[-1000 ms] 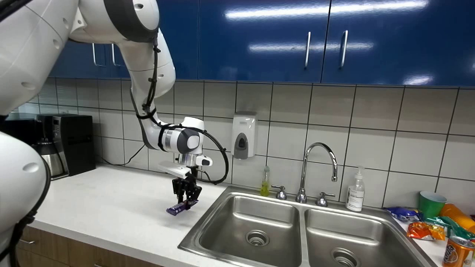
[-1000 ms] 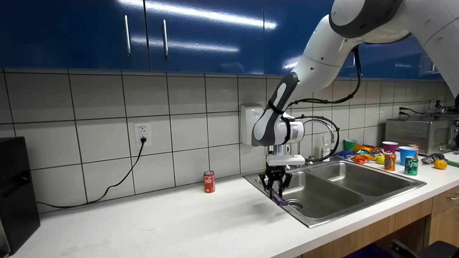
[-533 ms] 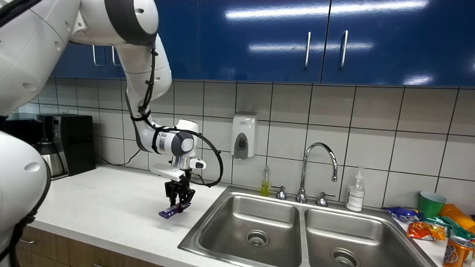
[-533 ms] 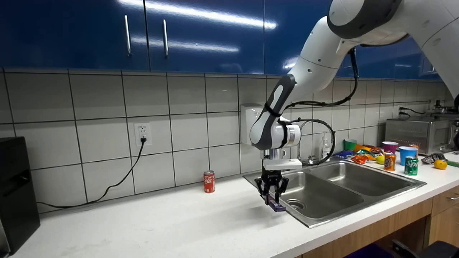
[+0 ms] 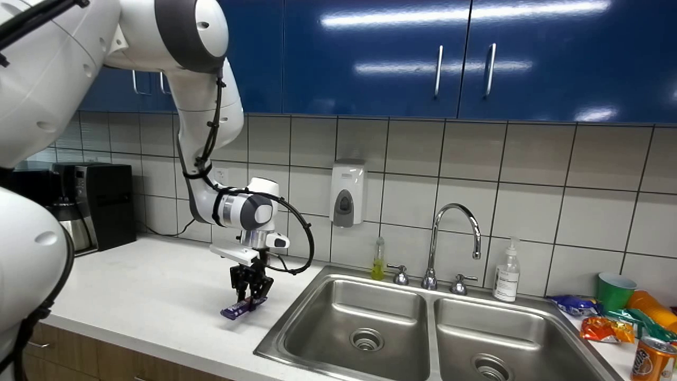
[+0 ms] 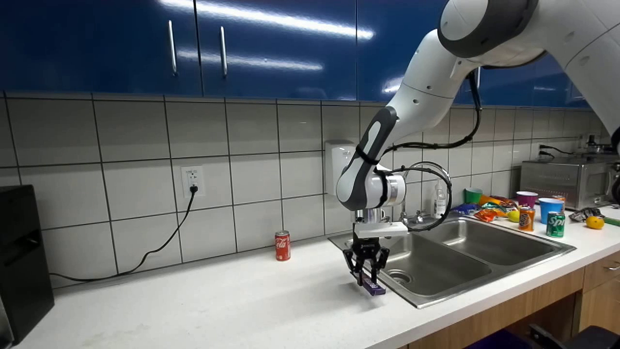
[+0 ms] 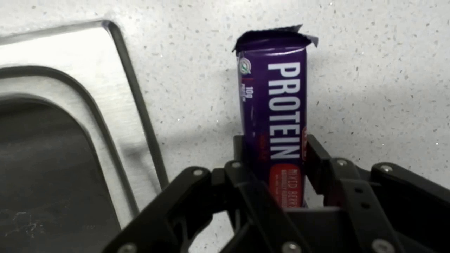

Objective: Pick up the object from the sink and put it on the counter

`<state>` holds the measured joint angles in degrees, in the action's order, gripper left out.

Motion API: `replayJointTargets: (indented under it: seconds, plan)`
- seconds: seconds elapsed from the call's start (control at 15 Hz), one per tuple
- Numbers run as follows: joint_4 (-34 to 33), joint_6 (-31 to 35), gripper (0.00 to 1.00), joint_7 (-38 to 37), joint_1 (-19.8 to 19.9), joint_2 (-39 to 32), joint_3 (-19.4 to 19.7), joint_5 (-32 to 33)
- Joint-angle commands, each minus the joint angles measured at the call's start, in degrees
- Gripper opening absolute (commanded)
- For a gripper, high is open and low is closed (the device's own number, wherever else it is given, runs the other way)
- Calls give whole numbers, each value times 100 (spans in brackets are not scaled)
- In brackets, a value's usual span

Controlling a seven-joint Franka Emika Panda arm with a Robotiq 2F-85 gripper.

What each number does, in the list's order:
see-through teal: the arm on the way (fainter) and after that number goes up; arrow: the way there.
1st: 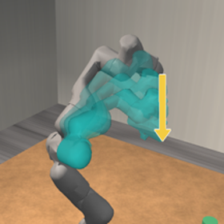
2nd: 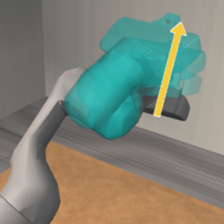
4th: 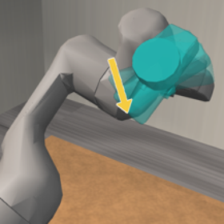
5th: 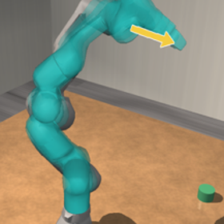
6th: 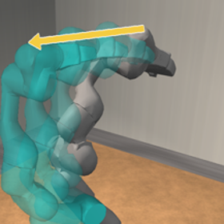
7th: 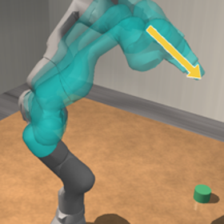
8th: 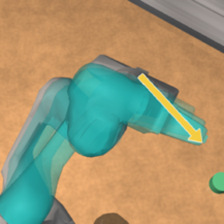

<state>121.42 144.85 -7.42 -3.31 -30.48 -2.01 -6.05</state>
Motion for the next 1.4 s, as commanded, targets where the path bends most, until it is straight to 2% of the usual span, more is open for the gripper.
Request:
replayJointTargets:
  seconds: [0.0, 1.27, 1.33]
  plan:
    - [57, 142, 17, 155, 46, -14, -102, -68]
    - [11, 354, 17, 136, 70, -331, -170, -137]
    - [2, 365, 49, 118, 59, -352, -161, -128]
